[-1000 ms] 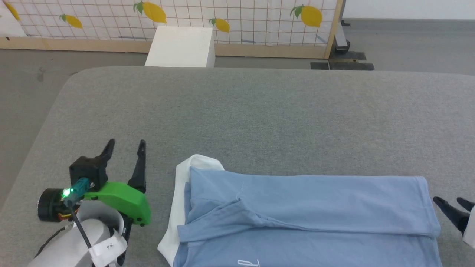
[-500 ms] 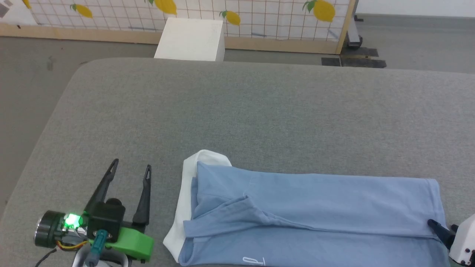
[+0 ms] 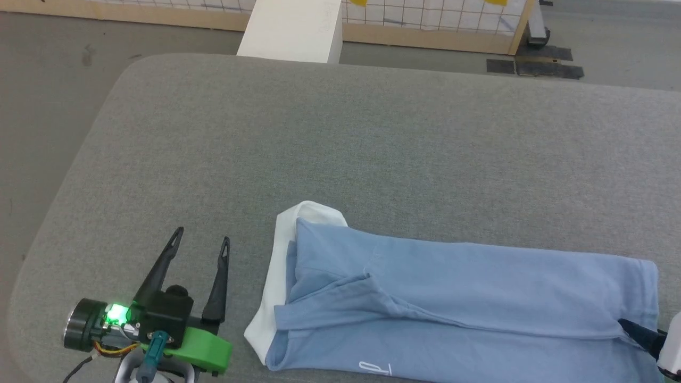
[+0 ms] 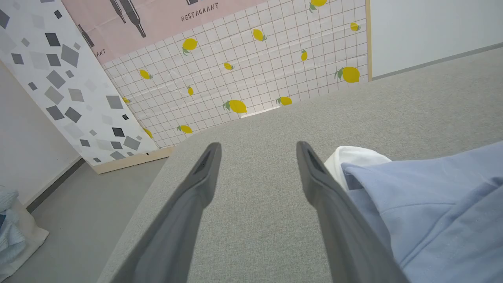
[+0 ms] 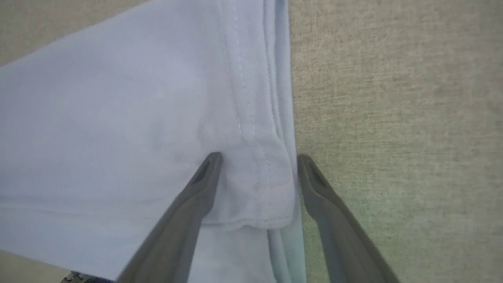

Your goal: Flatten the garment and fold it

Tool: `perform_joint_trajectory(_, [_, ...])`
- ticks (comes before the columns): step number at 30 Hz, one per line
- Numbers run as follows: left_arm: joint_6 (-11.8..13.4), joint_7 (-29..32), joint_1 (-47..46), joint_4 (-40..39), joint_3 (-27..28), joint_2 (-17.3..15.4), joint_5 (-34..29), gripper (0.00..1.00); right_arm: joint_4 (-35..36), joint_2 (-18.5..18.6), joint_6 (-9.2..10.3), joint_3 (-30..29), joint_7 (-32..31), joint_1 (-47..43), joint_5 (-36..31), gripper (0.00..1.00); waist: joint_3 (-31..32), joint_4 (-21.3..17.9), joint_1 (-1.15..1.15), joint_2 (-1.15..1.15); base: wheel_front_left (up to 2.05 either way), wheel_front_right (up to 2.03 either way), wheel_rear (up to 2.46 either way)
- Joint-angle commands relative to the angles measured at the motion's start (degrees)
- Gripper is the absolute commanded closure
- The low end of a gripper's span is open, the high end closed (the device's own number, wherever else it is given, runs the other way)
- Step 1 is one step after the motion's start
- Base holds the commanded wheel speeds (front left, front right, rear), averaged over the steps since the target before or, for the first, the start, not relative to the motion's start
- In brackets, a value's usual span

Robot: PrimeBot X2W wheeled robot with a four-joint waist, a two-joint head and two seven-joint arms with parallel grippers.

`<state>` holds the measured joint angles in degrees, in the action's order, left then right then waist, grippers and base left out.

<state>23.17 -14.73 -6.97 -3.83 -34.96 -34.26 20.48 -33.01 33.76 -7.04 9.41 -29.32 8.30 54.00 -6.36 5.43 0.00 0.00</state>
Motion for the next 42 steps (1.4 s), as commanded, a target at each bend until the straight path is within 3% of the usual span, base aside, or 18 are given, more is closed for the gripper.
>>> perform_joint_trajectory(1, [-0.33,-0.27,0.6,0.32,0.6,0.48,-0.45,0.0,0.07,-3.86,-0.45,1.73,-2.23,-3.54,0.54,0.51,-0.34,0.28,0.0,0.0,0.0,0.0,0.0])
perform_joint_trajectory(2, [-0.5,-0.27,0.67,0.41,0.85,0.65,-0.59,0.0,0.62,-3.93,-0.45,1.29,-2.37,-3.92,0.25,1.0,-0.37,0.29,0.0,0.0,0.0,0.0,0.0])
perform_joint_trajectory(13, [-2.82,-0.27,1.8,1.77,3.4,2.49,-1.62,0.0,4.64,-4.7,-0.45,-6.45,1.6,-4.87,-6.7,1.0,0.6,-0.73,0.0,0.0,0.0,0.0,0.0])
perform_joint_trajectory(26, [-5.04,-0.27,2.61,3.1,4.77,4.07,-2.18,0.0,-1.11,1.0,-0.45,-19.18,6.0,-3.88,-17.74,1.0,2.42,-1.94,0.0,0.0,0.0,0.0,0.0])
perform_joint_trajectory(33, [-5.6,-0.27,3.28,4.07,5.44,4.86,-2.16,0.0,3.17,1.03,-0.45,-17.75,4.44,-5.15,-17.5,1.0,4.33,-2.42,0.0,0.0,0.0,0.0,0.0])
perform_joint_trajectory(42, [-6.52,-0.27,4.15,4.91,5.78,5.54,-2.36,0.0,19.65,-0.08,-0.45,-11.47,-2.64,-10.46,-13.19,1.0,7.05,-1.71,0.0,0.0,0.0,0.0,0.0])
